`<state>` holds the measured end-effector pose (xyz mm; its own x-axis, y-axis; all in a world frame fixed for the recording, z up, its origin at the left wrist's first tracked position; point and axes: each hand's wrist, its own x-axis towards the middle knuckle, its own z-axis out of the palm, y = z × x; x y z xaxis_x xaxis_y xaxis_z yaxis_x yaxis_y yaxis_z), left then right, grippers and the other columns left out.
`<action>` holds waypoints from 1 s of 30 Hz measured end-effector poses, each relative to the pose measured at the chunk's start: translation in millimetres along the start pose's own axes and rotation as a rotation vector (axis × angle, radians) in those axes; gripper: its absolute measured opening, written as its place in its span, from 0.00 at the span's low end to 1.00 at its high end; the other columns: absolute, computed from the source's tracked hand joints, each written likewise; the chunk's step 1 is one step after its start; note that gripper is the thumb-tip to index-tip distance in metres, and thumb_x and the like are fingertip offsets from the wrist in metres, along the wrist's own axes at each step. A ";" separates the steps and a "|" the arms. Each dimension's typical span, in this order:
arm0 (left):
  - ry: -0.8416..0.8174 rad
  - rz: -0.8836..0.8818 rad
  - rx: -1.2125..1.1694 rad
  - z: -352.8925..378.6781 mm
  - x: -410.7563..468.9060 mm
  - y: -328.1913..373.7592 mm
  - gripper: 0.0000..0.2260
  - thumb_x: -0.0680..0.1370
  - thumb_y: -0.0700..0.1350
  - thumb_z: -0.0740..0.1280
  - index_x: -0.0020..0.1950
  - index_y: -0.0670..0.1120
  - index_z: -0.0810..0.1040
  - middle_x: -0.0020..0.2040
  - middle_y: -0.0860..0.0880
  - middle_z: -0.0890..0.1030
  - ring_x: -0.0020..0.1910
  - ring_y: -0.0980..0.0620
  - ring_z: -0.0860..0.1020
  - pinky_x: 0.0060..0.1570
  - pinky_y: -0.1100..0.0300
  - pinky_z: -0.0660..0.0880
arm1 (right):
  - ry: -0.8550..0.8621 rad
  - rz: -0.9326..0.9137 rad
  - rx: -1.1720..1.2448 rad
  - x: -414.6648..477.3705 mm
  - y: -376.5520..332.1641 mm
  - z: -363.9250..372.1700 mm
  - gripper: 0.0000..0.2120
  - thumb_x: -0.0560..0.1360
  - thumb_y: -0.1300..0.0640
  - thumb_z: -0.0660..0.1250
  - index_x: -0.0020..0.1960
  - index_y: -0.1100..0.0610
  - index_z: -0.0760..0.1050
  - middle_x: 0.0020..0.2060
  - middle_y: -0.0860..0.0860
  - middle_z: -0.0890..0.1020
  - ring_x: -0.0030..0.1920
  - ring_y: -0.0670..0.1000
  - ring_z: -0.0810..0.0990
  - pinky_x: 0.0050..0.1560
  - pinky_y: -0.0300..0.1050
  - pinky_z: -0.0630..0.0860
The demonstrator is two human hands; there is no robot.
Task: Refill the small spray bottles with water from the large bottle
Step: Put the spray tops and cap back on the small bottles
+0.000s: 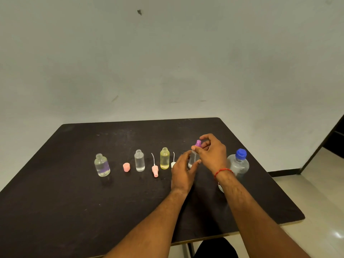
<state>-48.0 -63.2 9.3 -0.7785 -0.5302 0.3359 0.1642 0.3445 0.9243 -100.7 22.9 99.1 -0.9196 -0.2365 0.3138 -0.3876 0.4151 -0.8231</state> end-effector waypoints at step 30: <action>0.005 0.017 -0.042 -1.2 0.4 -1.9 0.15 0.79 0.49 0.72 0.65 0.49 0.79 0.56 0.53 0.83 0.55 0.55 0.82 0.56 0.48 0.80 | 0.013 0.024 0.065 -6.8 3.7 5.5 0.21 0.72 0.56 0.76 0.62 0.52 0.73 0.48 0.47 0.80 0.48 0.46 0.79 0.53 0.40 0.78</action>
<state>-47.9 -65.0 7.9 -0.7722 -0.5287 0.3524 0.2028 0.3205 0.9253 -95.5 21.2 91.4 -0.9293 -0.2156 0.2998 -0.3612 0.3622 -0.8592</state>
